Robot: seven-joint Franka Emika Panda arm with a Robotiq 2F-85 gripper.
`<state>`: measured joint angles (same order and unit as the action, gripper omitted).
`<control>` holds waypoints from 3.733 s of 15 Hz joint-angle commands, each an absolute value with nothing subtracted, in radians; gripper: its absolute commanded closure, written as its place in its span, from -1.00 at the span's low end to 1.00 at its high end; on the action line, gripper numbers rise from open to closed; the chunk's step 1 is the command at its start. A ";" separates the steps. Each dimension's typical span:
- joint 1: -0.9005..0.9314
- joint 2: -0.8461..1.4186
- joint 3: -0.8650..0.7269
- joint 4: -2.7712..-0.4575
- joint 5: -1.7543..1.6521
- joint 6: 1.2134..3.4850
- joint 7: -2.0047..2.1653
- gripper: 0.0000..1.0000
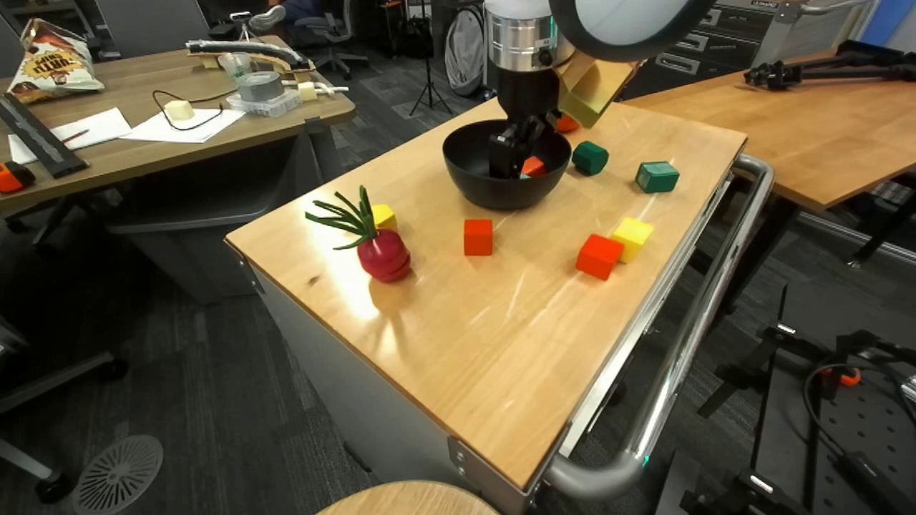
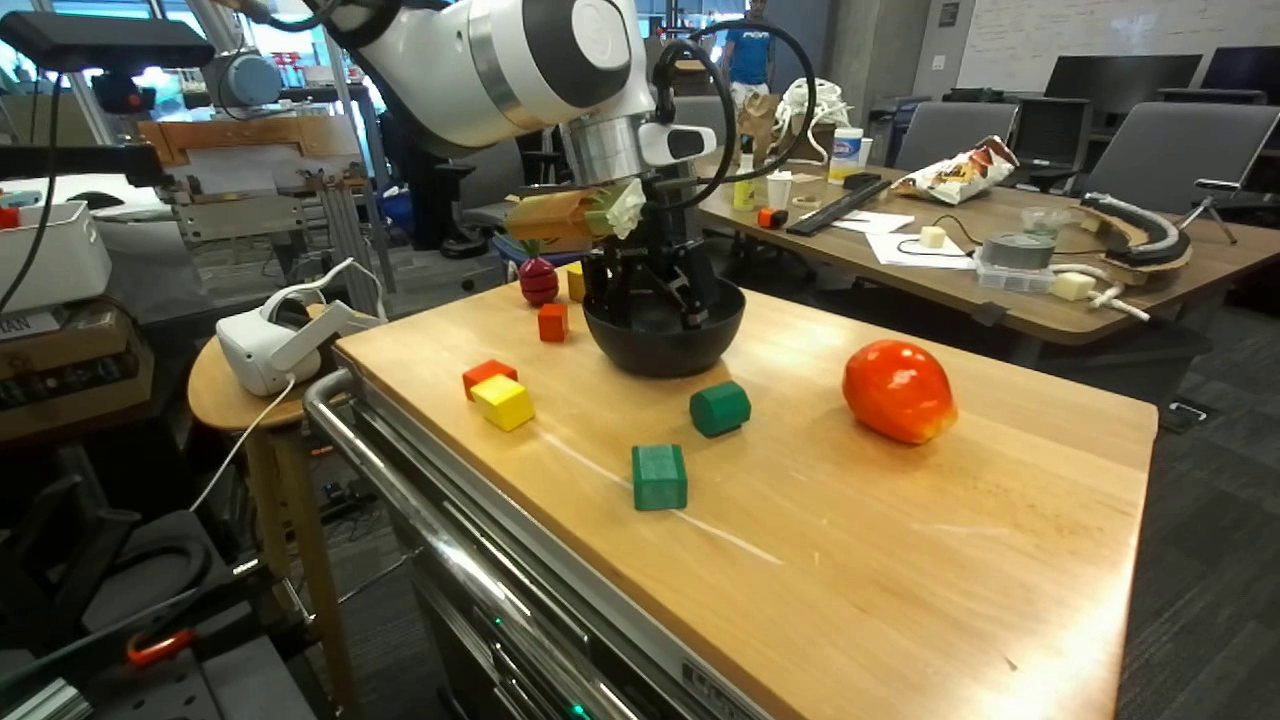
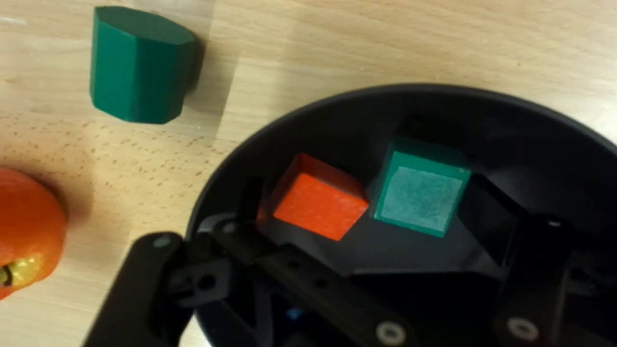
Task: Move the apple to the other side of the bowl and take all the items out of the bowl
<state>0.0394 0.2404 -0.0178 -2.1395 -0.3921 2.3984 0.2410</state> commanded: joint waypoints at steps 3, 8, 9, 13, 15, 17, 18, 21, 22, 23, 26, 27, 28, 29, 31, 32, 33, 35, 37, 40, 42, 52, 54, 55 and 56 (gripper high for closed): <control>0.073 0.285 -0.038 -2.083 -0.416 2.317 0.261 -0.46; 0.081 0.286 -0.035 -2.065 -0.414 2.282 0.268 0.11; 0.082 0.283 -0.035 -2.065 -0.415 2.280 0.272 0.28; 0.083 0.250 -0.023 -2.074 -0.392 2.293 0.265 0.63; 0.083 0.233 -0.014 -2.070 -0.370 2.295 0.257 0.67; 0.081 0.199 0.000 -2.068 -0.332 2.294 0.241 0.67; 0.080 0.174 0.008 -2.074 -0.309 2.301 0.231 0.68; 0.084 0.053 0.045 -2.116 -0.244 2.355 0.182 0.68; 0.088 0.021 0.059 -2.125 -0.224 2.372 0.164 0.68; 0.095 -0.008 0.074 -2.132 -0.205 2.378 0.135 0.68; 0.121 -0.052 0.120 -2.130 -0.072 2.303 -0.012 0.68; 0.132 -0.048 0.129 -2.120 -0.013 2.246 -0.054 0.68; 0.140 -0.043 0.136 -2.113 0.019 2.193 -0.080 0.68; 0.147 -0.031 0.144 -2.109 0.022 2.146 -0.079 0.68; 0.160 -0.002 0.159 -2.103 0.006 2.084 -0.072 0.68; 0.165 0.013 0.165 -2.097 0.004 2.057 -0.081 0.68; 0.169 0.037 0.171 -2.086 0.001 2.028 -0.081 0.68; 0.176 0.081 0.178 -2.081 -0.025 2.018 -0.065 0.68; 0.180 0.127 0.177 -2.086 -0.074 2.046 -0.028 0.68; 0.188 0.187 0.174 -2.097 -0.134 2.058 -0.007 0.68; 0.192 0.216 0.172 -2.106 -0.171 2.061 -0.003 0.68; 0.161 -0.065 0.163 -2.170 -0.220 2.187 -0.071 -1.00; 0.142 -0.142 0.142 -2.172 -0.251 2.217 -0.082 -1.00; 0.130 -0.162 0.129 -2.178 -0.278 2.253 -0.084 -1.00; 0.111 -0.172 0.112 -2.189 -0.316 2.303 -0.081 -1.00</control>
